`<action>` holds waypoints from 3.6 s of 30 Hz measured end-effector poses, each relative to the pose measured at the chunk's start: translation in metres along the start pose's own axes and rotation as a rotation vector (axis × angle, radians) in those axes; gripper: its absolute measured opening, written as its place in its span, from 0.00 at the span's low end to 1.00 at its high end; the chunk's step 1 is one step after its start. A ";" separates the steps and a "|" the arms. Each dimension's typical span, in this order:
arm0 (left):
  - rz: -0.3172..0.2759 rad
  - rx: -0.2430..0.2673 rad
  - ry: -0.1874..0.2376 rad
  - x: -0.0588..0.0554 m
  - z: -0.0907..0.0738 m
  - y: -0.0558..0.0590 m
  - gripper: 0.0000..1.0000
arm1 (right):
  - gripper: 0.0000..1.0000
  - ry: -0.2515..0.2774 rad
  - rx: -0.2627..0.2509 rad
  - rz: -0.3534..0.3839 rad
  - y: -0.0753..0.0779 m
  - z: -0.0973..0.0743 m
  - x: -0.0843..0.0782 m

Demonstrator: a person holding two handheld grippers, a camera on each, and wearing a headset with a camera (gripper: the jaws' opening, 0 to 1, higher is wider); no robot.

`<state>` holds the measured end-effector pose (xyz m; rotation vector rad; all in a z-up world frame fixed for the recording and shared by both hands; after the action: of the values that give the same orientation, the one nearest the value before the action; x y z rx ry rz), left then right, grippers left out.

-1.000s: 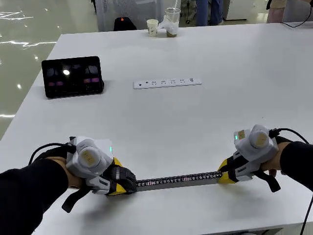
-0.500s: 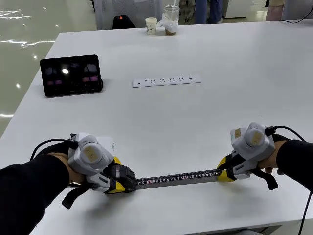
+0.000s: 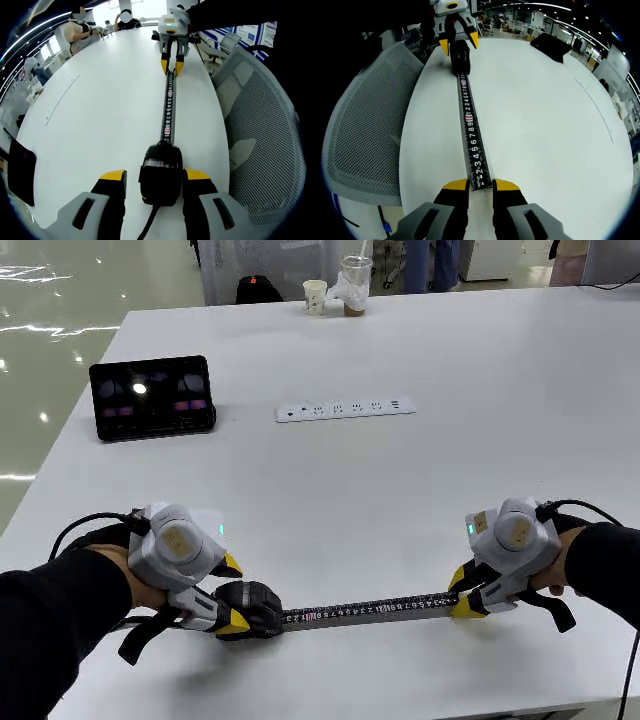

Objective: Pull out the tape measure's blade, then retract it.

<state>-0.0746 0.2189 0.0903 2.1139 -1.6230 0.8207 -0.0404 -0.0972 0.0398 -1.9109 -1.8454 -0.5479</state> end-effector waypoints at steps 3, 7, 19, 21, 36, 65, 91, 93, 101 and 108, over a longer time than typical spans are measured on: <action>-0.025 0.005 0.006 -0.001 -0.002 -0.004 0.43 | 0.20 -0.020 -0.001 -0.010 0.000 0.000 0.001; -0.047 0.010 0.013 0.000 -0.005 -0.006 0.49 | 0.23 -0.025 0.007 -0.017 -0.001 -0.002 0.004; -0.184 0.013 0.027 -0.007 -0.009 -0.003 0.72 | 0.41 0.005 0.020 0.028 -0.009 -0.006 0.011; -0.196 0.015 0.028 -0.010 -0.010 -0.002 0.74 | 0.46 0.009 0.011 0.044 -0.009 -0.006 0.010; -0.310 0.017 0.047 -0.018 -0.012 0.007 0.99 | 0.74 0.043 -0.030 0.160 -0.015 -0.008 -0.002; -0.479 0.204 0.209 -0.039 -0.039 0.002 0.99 | 0.99 0.248 -0.261 0.356 -0.014 -0.036 -0.011; -0.507 0.410 0.343 -0.061 -0.075 0.026 0.99 | 0.99 0.387 -0.381 0.427 -0.056 -0.062 -0.022; -0.507 0.437 0.337 -0.065 -0.077 0.027 0.99 | 0.99 0.392 -0.402 0.417 -0.057 -0.064 -0.024; -0.528 0.469 0.344 -0.076 -0.081 0.037 0.99 | 0.99 0.393 -0.455 0.457 -0.059 -0.072 -0.039; -0.577 0.491 0.354 -0.084 -0.082 0.044 0.99 | 0.99 0.391 -0.473 0.472 -0.067 -0.072 -0.047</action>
<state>-0.1508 0.3185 0.0969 2.3812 -0.6147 1.3713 -0.1081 -0.1743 0.0755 -2.2287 -1.0315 -1.1634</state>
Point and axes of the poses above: the centre of the closed fingertips' face, and the gripper's own axes: z roughly forward along the fingers, y roughly to its right, x roughly out of its top, the point moved 6 cm from there along -z, roughly backward along the fingers, and after that the axes turned 7 degrees about y, right-handed, at the moved point
